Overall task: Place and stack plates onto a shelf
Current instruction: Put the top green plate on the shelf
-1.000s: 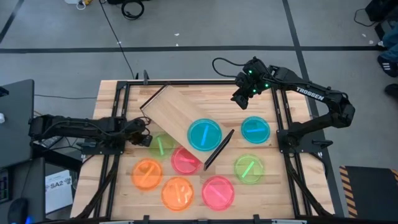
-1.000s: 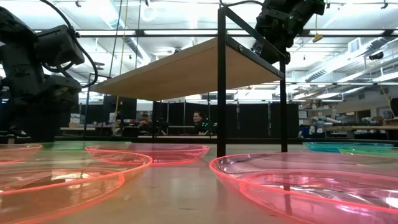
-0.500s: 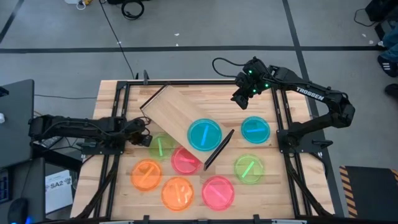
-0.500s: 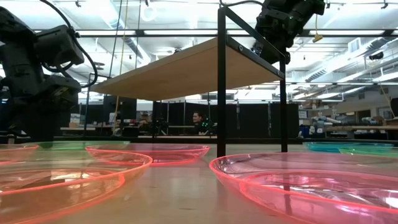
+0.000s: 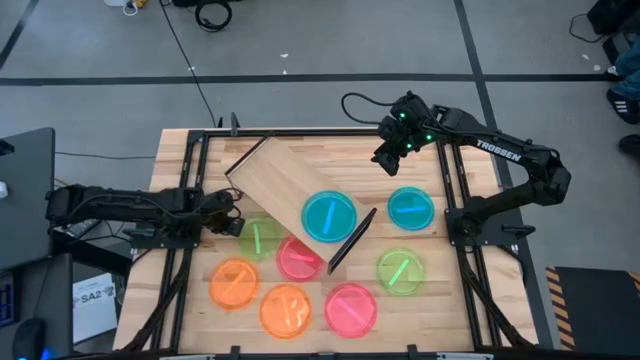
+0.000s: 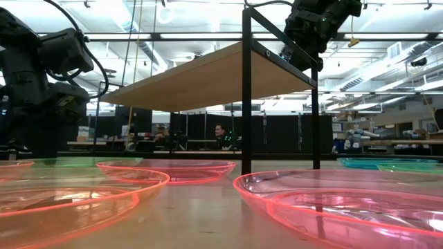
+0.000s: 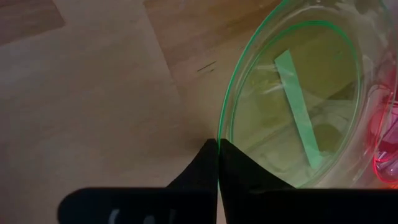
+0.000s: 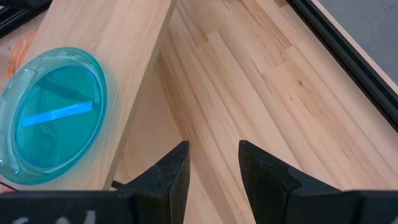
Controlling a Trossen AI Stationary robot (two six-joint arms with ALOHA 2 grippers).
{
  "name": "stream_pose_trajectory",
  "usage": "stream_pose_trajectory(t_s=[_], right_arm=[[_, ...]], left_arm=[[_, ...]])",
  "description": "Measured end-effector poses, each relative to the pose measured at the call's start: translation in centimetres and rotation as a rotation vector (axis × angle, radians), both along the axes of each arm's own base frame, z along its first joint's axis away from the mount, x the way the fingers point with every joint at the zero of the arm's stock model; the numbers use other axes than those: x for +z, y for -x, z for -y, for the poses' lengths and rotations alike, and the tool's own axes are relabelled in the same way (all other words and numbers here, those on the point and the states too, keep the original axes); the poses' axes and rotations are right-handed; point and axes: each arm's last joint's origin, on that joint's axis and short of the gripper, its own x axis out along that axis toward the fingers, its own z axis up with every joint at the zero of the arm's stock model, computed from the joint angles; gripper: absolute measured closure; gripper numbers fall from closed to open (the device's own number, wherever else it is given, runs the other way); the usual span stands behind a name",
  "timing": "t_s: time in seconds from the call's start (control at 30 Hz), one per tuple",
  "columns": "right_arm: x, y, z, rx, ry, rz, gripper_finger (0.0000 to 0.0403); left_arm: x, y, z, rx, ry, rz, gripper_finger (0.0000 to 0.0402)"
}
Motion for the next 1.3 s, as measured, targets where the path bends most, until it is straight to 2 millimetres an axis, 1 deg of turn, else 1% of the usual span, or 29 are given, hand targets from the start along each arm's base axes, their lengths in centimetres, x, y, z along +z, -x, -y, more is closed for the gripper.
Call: stream_pose_trajectory(t_s=[0.47, 0.57, 0.67, 0.87, 1.13, 1.3], right_arm=[[0.0, 0.0, 0.0, 0.0, 0.0, 0.0, 0.0259], [0.0, 0.0, 0.0, 0.0, 0.0, 0.0, 0.0259], [0.0, 0.0, 0.0, 0.0, 0.0, 0.0, 0.0259], [0.0, 0.0, 0.0, 0.0, 0.0, 0.0, 0.0259], [0.0, 0.0, 0.0, -0.007, -0.007, 0.001, 0.0259], [0.0, 0.0, 0.0, -0.008, -0.007, 0.001, 0.0259]], left_arm=[[0.1, 0.0, 0.0, -0.001, 0.0, 0.004, 0.04], [0.5, -0.1, 0.0, -0.005, -0.002, -0.005, 0.04], [1.5, -0.5, -0.1, -0.025, -0.015, 0.015, 0.04], [3.6, -0.8, -0.1, -0.029, -0.013, -0.009, 0.04], [6.6, -0.4, 0.0, -0.088, 0.006, -0.078, 0.04], [9.1, -0.2, 0.3, -0.165, 0.055, -0.078, 0.04]])
